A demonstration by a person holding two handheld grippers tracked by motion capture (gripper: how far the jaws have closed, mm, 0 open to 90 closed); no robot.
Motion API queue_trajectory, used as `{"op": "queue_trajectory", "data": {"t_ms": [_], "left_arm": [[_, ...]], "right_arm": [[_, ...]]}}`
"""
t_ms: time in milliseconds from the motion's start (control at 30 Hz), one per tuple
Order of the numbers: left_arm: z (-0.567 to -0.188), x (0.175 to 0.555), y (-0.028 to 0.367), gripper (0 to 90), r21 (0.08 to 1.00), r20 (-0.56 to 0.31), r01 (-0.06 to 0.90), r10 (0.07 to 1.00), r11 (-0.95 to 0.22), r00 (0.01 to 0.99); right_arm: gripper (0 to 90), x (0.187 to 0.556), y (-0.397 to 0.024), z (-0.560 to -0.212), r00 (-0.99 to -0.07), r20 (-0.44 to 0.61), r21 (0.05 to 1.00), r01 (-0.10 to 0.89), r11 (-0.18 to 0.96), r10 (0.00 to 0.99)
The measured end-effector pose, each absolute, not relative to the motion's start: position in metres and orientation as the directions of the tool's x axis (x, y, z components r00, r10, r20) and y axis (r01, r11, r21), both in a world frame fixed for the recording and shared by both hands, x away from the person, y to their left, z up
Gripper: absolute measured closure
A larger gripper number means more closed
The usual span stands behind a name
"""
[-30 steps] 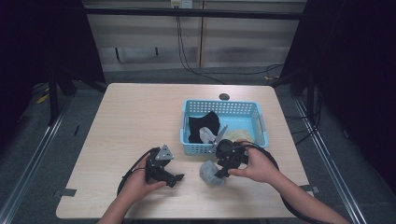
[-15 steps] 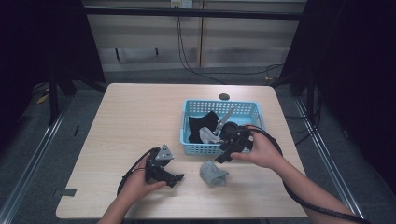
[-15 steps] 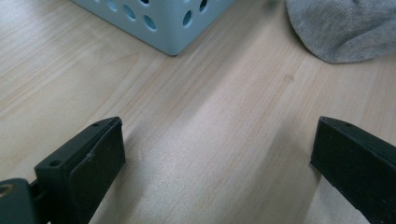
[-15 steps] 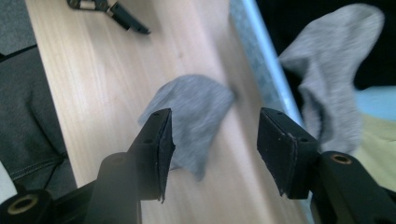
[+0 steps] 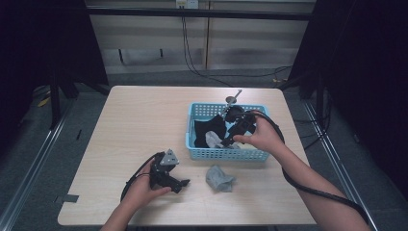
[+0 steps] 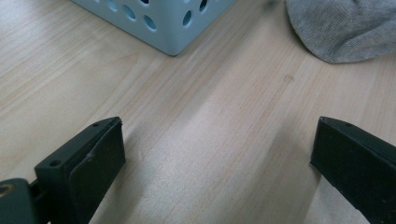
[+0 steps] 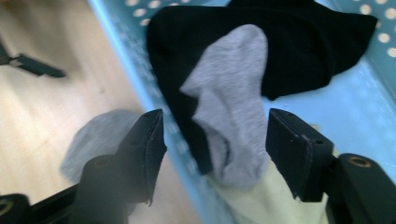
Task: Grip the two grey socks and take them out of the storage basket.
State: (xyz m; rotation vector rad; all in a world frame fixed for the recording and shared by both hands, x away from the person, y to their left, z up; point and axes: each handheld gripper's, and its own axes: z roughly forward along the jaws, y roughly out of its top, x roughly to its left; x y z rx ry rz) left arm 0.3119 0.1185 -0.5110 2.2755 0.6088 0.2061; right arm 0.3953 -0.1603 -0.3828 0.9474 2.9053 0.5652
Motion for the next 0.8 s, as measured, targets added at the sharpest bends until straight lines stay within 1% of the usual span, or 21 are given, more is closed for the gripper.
{"op": "queue_trajectory", "data": {"t_ms": [100,167,233,267,500,533,600,700,800], "left_arm": [[-0.511,0.312,0.118,2.3,0.715,-0.037,0.362,0.485,-0.598,0.874],[-0.511,0.312,0.118,2.3,0.715,-0.036,0.362,0.486,-0.598,0.873],[-0.511,0.312,0.118,2.4,0.715,-0.037,0.362,0.485,-0.598,0.874],[-0.511,0.312,0.119,2.3,0.713,-0.034,0.361,0.484,-0.601,0.874],[-0.511,0.312,0.119,2.3,0.714,-0.034,0.36,0.484,-0.601,0.875],[-0.511,0.312,0.119,2.3,0.713,-0.034,0.36,0.484,-0.601,0.875],[-0.511,0.312,0.119,2.3,0.713,-0.033,0.36,0.484,-0.601,0.875],[-0.511,0.312,0.118,2.3,0.714,-0.035,0.362,0.485,-0.6,0.874],[-0.511,0.312,0.118,2.3,0.714,-0.035,0.362,0.485,-0.6,0.874]], "right_arm": [[35.1,0.402,-0.161,-0.386,-0.802,0.081,0.35,0.578,0.737,0.591],[30.9,0.41,-0.163,-0.391,-0.783,0.083,0.345,0.603,0.719,0.616],[29.8,0.413,-0.164,-0.392,-0.782,0.076,0.345,0.603,0.719,0.619],[28.5,0.418,-0.164,-0.395,-0.765,0.079,0.335,0.624,0.706,0.639],[28.6,0.428,-0.168,-0.404,-0.749,0.068,0.32,0.641,0.697,0.659],[28.9,0.43,-0.168,-0.408,-0.744,0.064,0.303,0.649,0.697,0.665],[29.0,0.43,-0.167,-0.412,-0.745,0.067,0.298,0.649,0.7,0.663],[30.2,0.43,-0.166,-0.416,-0.751,0.072,0.297,0.644,0.705,0.656],[33.4,0.428,-0.163,-0.426,-0.76,0.087,0.282,0.639,0.716,0.644]]}}
